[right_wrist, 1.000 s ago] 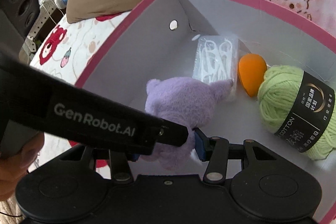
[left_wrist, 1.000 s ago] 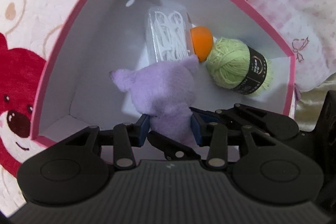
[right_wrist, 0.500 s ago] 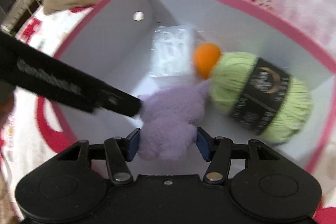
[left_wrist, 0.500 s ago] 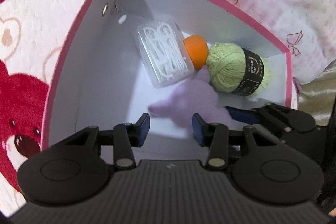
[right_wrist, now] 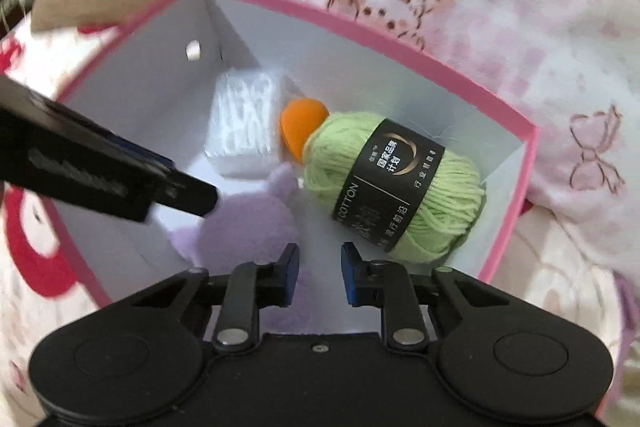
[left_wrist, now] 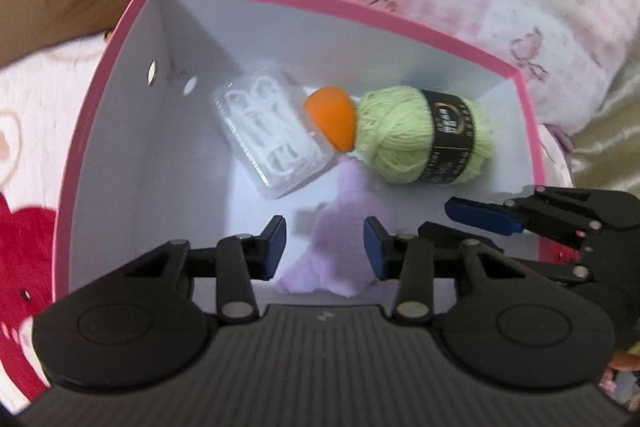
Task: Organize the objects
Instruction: 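Lower the plush toy into the pink box and open the right tool, then withdraw the right tool and move it to the blue wet-wipe pack, then close the right tool on the blue wet-wipe pack, then lift the blue wet-wipe pack with the right tool over the pink box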
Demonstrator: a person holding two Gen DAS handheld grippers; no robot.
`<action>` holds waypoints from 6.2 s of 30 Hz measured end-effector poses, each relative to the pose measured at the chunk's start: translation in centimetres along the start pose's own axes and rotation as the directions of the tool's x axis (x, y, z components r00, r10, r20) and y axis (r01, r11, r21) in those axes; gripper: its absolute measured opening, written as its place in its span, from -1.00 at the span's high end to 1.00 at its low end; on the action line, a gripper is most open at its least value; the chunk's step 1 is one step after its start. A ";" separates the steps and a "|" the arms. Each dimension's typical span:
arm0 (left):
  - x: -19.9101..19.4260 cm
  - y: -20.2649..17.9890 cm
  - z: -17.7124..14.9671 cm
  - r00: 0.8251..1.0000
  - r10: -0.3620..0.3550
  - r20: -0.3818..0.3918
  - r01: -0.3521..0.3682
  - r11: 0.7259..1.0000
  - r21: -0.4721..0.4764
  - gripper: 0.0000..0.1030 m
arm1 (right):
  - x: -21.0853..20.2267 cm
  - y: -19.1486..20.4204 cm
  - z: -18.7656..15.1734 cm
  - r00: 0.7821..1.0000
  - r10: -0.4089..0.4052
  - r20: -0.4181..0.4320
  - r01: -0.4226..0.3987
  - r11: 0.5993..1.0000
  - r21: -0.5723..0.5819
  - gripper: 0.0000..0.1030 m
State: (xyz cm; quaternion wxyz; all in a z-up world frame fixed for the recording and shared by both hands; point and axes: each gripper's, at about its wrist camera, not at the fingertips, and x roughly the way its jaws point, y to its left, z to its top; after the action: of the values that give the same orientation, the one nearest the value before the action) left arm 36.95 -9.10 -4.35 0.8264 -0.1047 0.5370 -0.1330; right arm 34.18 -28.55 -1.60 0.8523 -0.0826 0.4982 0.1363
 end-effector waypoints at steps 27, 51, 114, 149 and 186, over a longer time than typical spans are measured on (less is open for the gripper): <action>-17.9 -2.6 -7.7 0.994 -0.027 0.104 0.013 0.991 0.135 -0.33 | -16.9 6.4 -7.6 0.912 0.065 0.405 -0.092 0.995 0.047 -0.79; -22.4 -4.6 -13.8 0.993 -0.098 0.060 0.081 0.969 0.235 -0.83 | -23.0 9.0 -16.3 0.912 0.062 0.406 -0.076 0.997 0.017 -0.81; -0.1 -5.3 -24.3 0.974 -0.228 -0.012 0.226 0.956 0.187 0.36 | -7.1 5.9 -29.5 0.956 -0.177 0.234 0.053 0.888 0.456 0.20; 0.2 -4.4 -25.2 0.982 -0.184 0.051 0.180 0.981 0.078 0.33 | -4.3 2.1 -27.0 0.963 -0.129 0.236 -0.007 0.865 0.501 -0.15; -3.8 -4.9 -25.9 0.986 -0.158 0.046 0.156 0.987 0.047 0.41 | -8.3 7.7 -29.1 0.970 -0.052 0.236 -0.016 0.961 0.275 0.06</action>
State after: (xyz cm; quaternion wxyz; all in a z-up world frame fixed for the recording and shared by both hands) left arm 11.25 -13.29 -9.95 0.8285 -0.1320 0.5034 -0.2067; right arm 3.84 -30.58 -8.71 0.9109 0.0492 0.4043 0.0669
